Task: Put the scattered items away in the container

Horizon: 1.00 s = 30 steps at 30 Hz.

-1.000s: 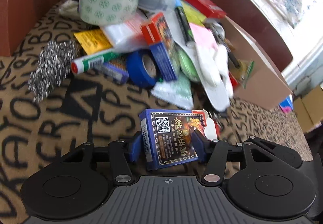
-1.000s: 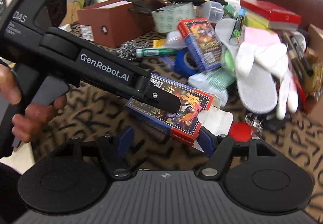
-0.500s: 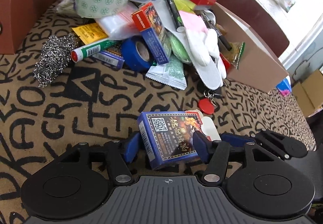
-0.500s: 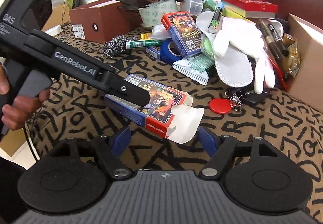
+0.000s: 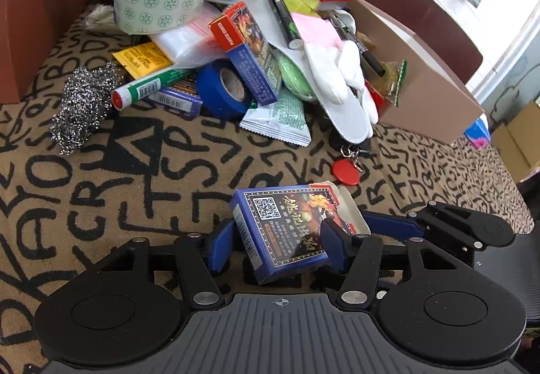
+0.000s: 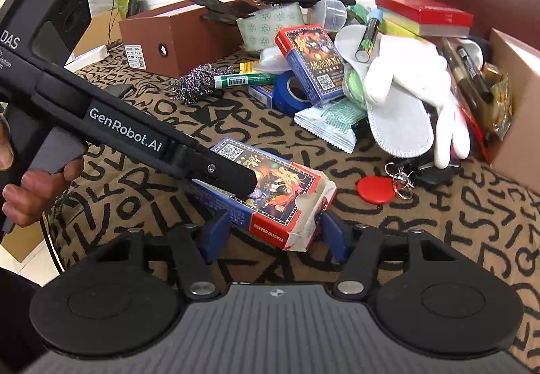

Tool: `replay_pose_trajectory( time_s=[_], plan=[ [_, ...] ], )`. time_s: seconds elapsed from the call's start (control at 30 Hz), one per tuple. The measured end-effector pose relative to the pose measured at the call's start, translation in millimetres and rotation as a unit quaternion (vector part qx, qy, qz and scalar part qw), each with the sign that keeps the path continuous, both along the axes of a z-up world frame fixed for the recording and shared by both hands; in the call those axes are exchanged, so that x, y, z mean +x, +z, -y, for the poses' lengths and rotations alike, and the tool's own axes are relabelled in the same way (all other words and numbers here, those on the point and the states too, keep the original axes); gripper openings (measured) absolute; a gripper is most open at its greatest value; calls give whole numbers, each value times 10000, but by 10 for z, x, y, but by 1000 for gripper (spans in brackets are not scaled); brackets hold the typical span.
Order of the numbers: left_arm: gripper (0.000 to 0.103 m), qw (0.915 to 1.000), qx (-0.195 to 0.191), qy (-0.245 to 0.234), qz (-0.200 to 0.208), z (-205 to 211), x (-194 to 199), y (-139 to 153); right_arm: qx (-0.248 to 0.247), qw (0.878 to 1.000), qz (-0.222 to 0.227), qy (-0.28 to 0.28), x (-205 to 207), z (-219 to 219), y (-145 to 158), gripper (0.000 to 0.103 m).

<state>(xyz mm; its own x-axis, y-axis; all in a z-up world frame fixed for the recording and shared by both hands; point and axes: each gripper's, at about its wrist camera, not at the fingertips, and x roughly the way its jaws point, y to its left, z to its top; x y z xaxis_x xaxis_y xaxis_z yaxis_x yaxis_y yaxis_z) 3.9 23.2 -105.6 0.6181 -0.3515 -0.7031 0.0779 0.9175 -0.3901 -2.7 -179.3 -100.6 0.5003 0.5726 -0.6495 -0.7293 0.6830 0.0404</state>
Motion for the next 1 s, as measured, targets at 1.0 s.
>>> replay_pose_trajectory(
  time_s=[1.0],
  plan=[
    [50, 9996, 250, 15, 157, 128, -19, 47, 339, 9988, -71, -347, -42, 112, 34, 31]
  ],
)
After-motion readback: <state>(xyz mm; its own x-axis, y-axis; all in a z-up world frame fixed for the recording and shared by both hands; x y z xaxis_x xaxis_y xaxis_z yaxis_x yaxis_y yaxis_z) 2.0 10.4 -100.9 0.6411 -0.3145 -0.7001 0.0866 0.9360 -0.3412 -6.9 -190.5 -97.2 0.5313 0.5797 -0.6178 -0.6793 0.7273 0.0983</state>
